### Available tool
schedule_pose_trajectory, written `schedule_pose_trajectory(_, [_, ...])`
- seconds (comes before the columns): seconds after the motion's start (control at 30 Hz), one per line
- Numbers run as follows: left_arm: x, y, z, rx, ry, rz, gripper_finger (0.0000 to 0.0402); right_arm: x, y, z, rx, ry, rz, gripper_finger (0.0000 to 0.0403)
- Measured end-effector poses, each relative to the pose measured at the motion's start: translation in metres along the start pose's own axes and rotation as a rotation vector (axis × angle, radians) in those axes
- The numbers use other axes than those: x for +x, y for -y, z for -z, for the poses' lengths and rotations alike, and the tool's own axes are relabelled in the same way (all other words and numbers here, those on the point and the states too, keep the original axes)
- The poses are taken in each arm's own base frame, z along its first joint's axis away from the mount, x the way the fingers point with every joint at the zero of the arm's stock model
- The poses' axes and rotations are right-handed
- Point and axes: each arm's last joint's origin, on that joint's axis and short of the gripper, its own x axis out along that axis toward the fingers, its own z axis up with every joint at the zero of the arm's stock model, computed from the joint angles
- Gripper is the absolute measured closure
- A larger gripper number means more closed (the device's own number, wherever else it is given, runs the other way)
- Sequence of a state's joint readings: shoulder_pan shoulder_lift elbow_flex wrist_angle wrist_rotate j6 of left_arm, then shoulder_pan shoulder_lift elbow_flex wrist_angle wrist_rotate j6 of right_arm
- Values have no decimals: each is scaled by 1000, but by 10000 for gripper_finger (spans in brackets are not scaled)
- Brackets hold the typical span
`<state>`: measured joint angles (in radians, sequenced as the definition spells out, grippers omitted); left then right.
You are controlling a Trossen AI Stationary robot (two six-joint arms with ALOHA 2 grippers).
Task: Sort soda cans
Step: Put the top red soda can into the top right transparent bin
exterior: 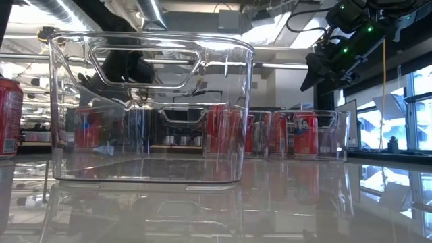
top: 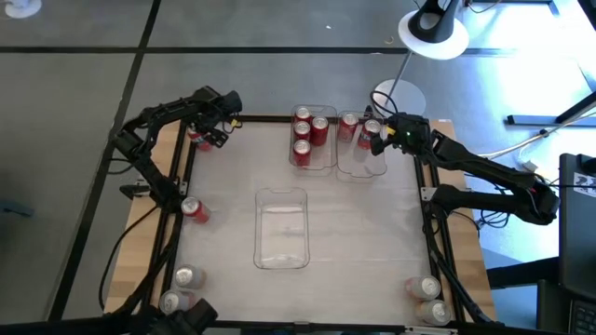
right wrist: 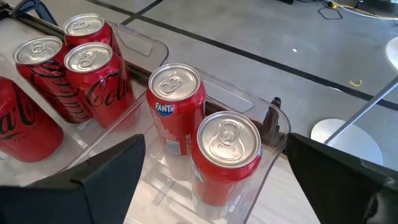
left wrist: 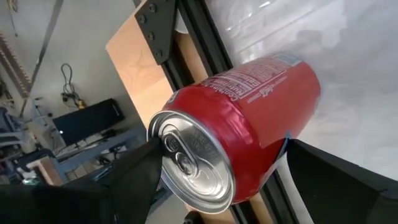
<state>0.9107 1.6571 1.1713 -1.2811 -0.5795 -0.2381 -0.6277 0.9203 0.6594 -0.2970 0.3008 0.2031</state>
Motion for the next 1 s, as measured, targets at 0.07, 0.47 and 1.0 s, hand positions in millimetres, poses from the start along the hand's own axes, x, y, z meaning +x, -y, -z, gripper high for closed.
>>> schedule_pose_trajectory(0.07, [-2,0,1,19,6,15,77,0,0,0,0,0,0,15])
schedule_pose_trajectory(0.47, [-9,6,5,139,21,104,103,0,0,0,1,-1,-8,15])
schedule_pose_trajectory(1.0, [-14,9,7,219,26,15,106,0,0,0,1,0,-8,15])
